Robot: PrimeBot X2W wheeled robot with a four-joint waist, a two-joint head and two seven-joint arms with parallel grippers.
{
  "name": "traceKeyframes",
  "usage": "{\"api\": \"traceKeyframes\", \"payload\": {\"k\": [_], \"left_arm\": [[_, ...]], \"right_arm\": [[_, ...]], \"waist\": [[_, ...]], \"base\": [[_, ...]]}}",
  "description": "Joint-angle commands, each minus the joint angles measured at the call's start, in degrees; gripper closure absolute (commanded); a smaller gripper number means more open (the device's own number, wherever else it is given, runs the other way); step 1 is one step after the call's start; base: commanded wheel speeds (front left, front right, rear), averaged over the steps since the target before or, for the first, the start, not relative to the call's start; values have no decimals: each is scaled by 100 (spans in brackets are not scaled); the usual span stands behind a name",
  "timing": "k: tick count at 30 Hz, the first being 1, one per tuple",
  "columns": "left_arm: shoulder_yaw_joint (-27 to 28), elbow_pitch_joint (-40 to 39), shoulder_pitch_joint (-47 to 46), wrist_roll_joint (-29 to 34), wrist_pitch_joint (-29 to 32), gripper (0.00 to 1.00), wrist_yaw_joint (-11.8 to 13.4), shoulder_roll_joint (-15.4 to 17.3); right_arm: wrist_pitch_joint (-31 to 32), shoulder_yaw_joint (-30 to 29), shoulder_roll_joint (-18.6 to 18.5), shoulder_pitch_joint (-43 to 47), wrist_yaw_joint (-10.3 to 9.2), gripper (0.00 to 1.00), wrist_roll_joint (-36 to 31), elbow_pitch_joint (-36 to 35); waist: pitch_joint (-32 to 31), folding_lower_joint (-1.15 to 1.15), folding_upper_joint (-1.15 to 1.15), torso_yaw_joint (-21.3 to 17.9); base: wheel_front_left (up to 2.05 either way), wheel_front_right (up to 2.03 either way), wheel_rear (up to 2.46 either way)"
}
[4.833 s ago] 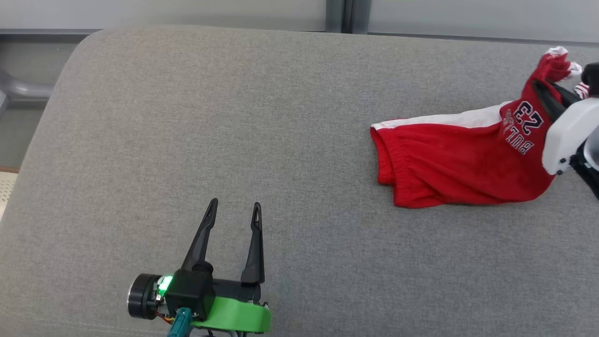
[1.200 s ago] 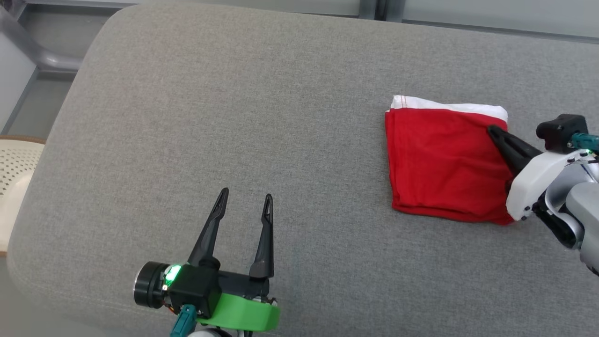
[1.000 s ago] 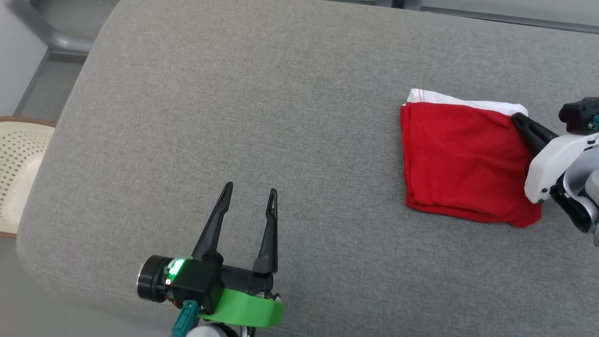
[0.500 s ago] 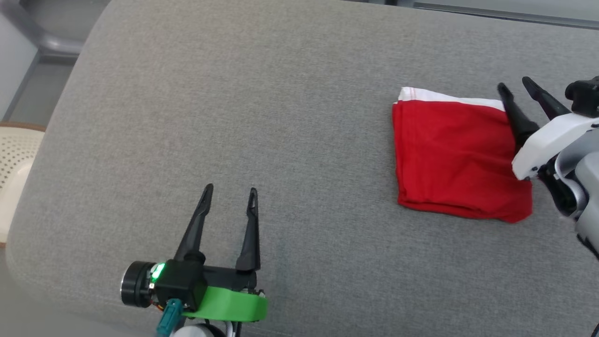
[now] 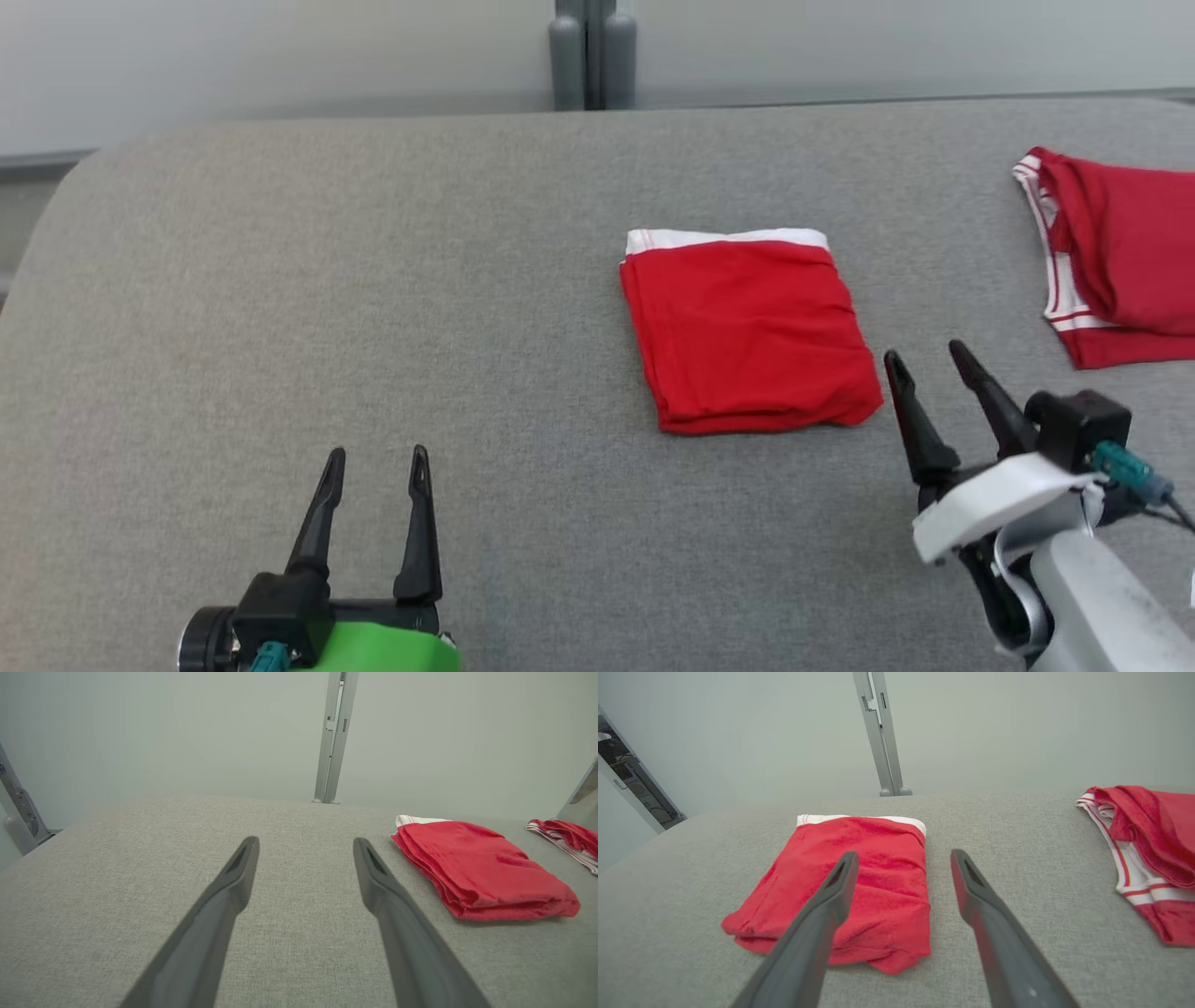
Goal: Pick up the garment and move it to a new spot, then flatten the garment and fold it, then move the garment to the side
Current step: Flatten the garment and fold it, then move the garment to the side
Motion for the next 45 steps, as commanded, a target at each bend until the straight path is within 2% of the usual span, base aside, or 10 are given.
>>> {"api": "traceKeyframes", "payload": {"k": [1, 10, 15, 24, 45], "left_arm": [[58, 51, 166, 28, -13, 0, -45, 11], [184, 195, 475, -61, -14, 0, -160, 11], [204, 244, 681, -71, -13, 0, -157, 10], [182, 187, 840, 20, -13, 0, -126, 11], [160, 138, 849, 156, -13, 0, -119, 11]], "right_arm": [[-11, -41, 27, 248, -9, 0, -157, -98], [-11, -700, 413, 1233, -8, 0, -926, -1128], [-11, -895, 594, 1678, -9, 0, -1109, -1454], [-11, -730, 582, 2034, -8, 0, -1073, -1317], [-12, -660, 570, 2066, -8, 0, -1036, -1250]], "waist": [[-675, 0, 0, -584], [-1008, 0, 0, -647], [-1159, 0, 0, -600], [-1273, 0, 0, -458], [-1298, 0, 0, -290]], "base": [[0, 0, 0], [0, 0, 0], [0, 0, 0], [0, 0, 0], [0, 0, 0]]}}
